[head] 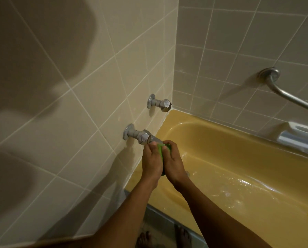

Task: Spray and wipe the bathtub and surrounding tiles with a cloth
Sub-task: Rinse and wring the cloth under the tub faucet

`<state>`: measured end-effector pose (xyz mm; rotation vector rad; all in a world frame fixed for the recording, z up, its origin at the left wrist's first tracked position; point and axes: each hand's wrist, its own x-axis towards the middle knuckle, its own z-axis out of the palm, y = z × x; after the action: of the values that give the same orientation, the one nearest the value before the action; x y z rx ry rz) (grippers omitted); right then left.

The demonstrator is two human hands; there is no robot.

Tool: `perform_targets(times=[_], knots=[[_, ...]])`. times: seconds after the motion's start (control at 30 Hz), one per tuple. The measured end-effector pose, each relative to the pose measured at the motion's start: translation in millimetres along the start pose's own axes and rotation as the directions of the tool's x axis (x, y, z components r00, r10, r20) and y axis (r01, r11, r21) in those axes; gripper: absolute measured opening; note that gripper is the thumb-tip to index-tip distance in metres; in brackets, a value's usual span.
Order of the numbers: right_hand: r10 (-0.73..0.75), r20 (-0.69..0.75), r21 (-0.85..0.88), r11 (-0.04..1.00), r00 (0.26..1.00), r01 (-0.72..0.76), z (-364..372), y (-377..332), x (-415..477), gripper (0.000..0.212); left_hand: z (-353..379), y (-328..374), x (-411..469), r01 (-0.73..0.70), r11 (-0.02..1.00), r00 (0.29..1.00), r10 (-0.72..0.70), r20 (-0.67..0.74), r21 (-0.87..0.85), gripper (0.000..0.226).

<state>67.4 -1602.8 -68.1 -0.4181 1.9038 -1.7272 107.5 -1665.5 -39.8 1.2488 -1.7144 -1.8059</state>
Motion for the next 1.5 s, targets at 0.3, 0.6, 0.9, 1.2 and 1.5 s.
perform_targets(times=[0.3, 0.6, 0.9, 1.2, 1.5], knots=[[-0.109, 0.092, -0.119, 0.986, 0.990, 0.120, 5.4, -15.9, 2.1, 0.020, -9.1, -12.0, 11.8, -0.112, 0.987, 0.981, 0.128, -0.142, 0.117, 0.038], [-0.043, 0.046, -0.112, 0.993, 0.998, 0.048, 8.9, -6.7, 5.5, 0.028, -11.2, -7.5, 13.5, -0.089, 0.971, 0.985, 0.119, -0.124, 0.223, 0.048], [-0.117, 0.003, -0.229, 0.967, 0.993, 0.115, 3.2, 0.5, 16.3, 0.031, -1.9, -9.0, 21.9, -0.057, 0.975, 0.983, 0.093, -0.161, 0.216, 0.051], [-0.044, -0.039, 0.068, 0.997, 0.998, 0.046, -24.1, -17.6, 13.4, 0.035, -7.7, 2.7, 23.4, -0.107, 0.994, 0.994, 0.107, -0.011, -0.013, 0.025], [0.085, -0.027, 0.096, 0.992, 0.996, -0.082, -10.2, -12.5, 13.5, 0.037, 16.3, 6.2, 12.4, 0.024, 0.999, 0.994, -0.021, 0.111, -0.033, 0.046]])
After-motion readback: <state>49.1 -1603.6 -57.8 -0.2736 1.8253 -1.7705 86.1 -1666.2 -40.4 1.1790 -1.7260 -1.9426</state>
